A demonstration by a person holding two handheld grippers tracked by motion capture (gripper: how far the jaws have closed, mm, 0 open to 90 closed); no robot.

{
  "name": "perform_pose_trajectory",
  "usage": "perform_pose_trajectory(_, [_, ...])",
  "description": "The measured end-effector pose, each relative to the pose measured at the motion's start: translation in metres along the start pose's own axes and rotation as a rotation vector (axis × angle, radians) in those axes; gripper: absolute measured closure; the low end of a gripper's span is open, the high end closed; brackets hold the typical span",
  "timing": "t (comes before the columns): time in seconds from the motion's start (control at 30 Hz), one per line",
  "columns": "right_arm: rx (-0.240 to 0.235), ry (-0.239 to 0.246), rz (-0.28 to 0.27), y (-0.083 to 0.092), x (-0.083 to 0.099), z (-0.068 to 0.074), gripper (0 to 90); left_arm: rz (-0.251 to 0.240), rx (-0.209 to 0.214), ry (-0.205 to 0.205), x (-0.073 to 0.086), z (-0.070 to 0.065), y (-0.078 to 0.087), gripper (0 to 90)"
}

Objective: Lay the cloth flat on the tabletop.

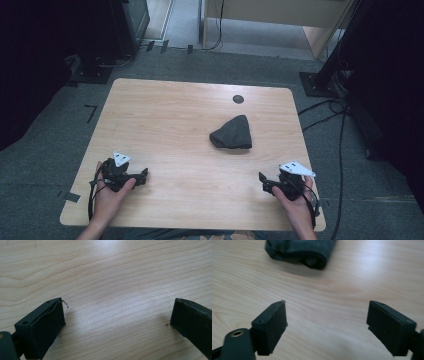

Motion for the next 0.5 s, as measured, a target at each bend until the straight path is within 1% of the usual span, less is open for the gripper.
perform_pose_trajectory(0.03, [0.000, 0.000, 0.000, 0.000, 0.000, 0.000, 15.2, -0.002, 0.001, -0.001, 0.000, 0.000, 0.000, 0.0])
perform_pose_trajectory(0.07, [-0.019, 0.013, -0.006, -0.008, -0.011, 0.009, 14.8, -0.001, 0.002, -0.004, 0.000, 0.000, 0.000, 0.0])
perform_pose_trajectory(0.13, [-0.042, 0.017, -0.018, -0.016, -0.024, 0.017, 14.9, -0.002, 0.003, -0.001, 0.000, 0.000, 0.000, 0.0])
perform_pose_trajectory(0.17, [-0.042, 0.017, -0.018, -0.016, -0.024, 0.017, 14.9, -0.002, 0.003, 0.000, 0.000, 0.000, 0.000, 0.0])
perform_pose_trajectory(0.2, [-0.056, 0.013, -0.020, -0.021, -0.030, 0.020, 14.9, -0.002, 0.004, 0.000, 0.000, 0.000, 0.000, 0.0])
perform_pose_trajectory(0.23, [-0.080, -0.001, -0.025, -0.030, -0.041, 0.024, 14.9, 0.001, 0.004, -0.003, 0.001, 0.000, 0.001, 0.0])
perform_pose_trajectory(0.27, [-0.090, -0.009, -0.028, -0.035, -0.046, 0.026, 14.8, 0.000, 0.004, -0.002, 0.001, 0.000, 0.001, 0.0])
perform_pose_trajectory(0.3, [-0.090, -0.009, -0.028, -0.035, -0.046, 0.026, 14.8, 0.000, 0.004, -0.002, 0.001, 0.000, 0.001, 0.0])
perform_pose_trajectory(0.33, [-0.091, -0.012, -0.028, -0.039, -0.049, 0.026, 14.8, 0.001, 0.004, -0.006, 0.002, 0.001, 0.002, 0.0])
perform_pose_trajectory(0.4, [-0.086, -0.014, -0.026, -0.049, -0.058, 0.027, 14.7, 0.000, 0.003, -0.003, 0.003, 0.000, 0.002, 0.0])
perform_pose_trajectory(0.5, [-0.091, -0.017, -0.016, -0.061, -0.066, 0.030, 14.5, 0.000, 0.004, -0.002, 0.003, 0.000, 0.002, 0.0])
Point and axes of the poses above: each handheld gripper's, and its own axes: y roughly backward along the jaws, x roughly out of its underside, z roughly to its left, the point moved 8 cm from there along -y, roughly forward along the jaws, and after that the axes turned 9 degrees about -x, right-handed, at the moved point
